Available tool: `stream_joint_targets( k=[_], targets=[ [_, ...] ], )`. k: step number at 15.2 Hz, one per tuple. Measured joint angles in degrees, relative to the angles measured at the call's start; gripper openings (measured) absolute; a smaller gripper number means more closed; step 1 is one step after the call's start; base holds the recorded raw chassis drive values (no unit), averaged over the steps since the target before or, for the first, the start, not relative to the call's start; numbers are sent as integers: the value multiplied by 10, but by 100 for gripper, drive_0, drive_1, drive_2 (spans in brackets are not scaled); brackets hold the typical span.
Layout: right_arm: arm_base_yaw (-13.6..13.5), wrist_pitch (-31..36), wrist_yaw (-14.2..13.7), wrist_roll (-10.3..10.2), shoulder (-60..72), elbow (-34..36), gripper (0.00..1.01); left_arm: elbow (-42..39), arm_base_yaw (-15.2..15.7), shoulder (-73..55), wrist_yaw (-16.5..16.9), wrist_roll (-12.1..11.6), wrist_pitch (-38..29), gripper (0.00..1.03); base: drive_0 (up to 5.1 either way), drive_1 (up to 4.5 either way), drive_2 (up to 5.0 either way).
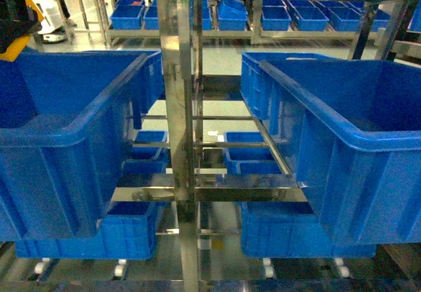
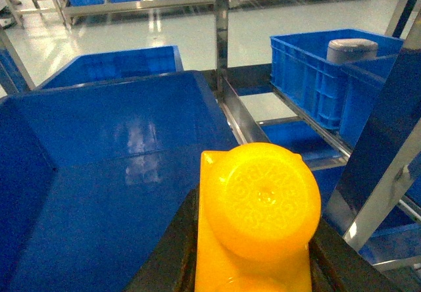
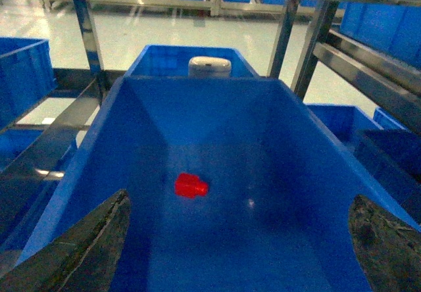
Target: Sort and place red and yellow blocks in left bins
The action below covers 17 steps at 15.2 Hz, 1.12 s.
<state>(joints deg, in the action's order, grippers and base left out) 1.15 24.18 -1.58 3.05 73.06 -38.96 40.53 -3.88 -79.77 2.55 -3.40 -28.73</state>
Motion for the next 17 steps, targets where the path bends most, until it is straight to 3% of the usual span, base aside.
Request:
stream_joint_targets(
  k=[10, 12, 17],
  targets=[
    [0, -3, 0, 0, 8, 1, 98, 33, 10, -52, -3, 4, 15, 28, 0, 0, 0],
    [0, -3, 0, 0, 8, 1, 98, 55, 25, -88, -5, 4, -1, 28, 0, 0, 0],
    [0, -3, 0, 0, 8, 1, 98, 135, 80, -227, -26, -30, -43, 28, 0, 0, 0]
  ],
)
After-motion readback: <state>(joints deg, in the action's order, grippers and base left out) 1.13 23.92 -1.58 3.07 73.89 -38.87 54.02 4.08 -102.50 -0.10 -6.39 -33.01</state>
